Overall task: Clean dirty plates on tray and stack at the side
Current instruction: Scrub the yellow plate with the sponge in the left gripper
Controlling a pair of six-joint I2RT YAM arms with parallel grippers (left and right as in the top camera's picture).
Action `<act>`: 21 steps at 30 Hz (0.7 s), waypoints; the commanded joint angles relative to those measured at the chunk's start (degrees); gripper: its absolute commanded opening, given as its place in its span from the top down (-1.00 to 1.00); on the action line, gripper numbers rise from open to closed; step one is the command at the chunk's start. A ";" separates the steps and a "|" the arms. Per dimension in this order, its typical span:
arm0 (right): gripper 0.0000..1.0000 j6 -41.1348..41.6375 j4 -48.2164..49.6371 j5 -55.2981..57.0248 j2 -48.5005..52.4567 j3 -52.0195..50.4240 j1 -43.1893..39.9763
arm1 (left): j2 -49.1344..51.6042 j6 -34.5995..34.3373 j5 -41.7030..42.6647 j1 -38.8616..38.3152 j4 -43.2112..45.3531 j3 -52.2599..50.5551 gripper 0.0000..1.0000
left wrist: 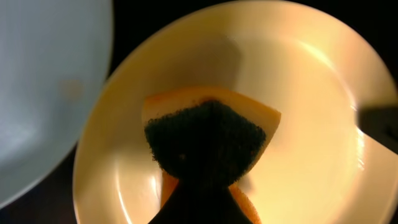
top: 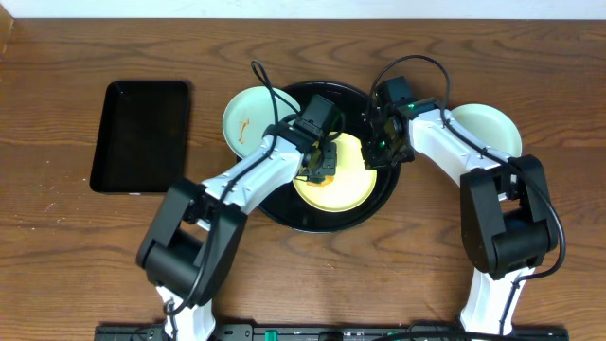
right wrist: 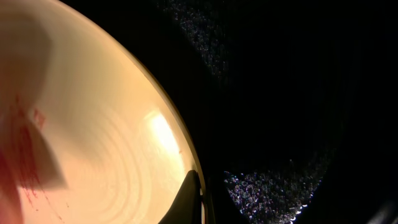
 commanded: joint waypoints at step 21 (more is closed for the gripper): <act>0.98 0.66 -0.24 0.37 1.42 0.02 0.42 | 6.75 -2.10 19.85 -0.44 -9.51 -0.15 0.85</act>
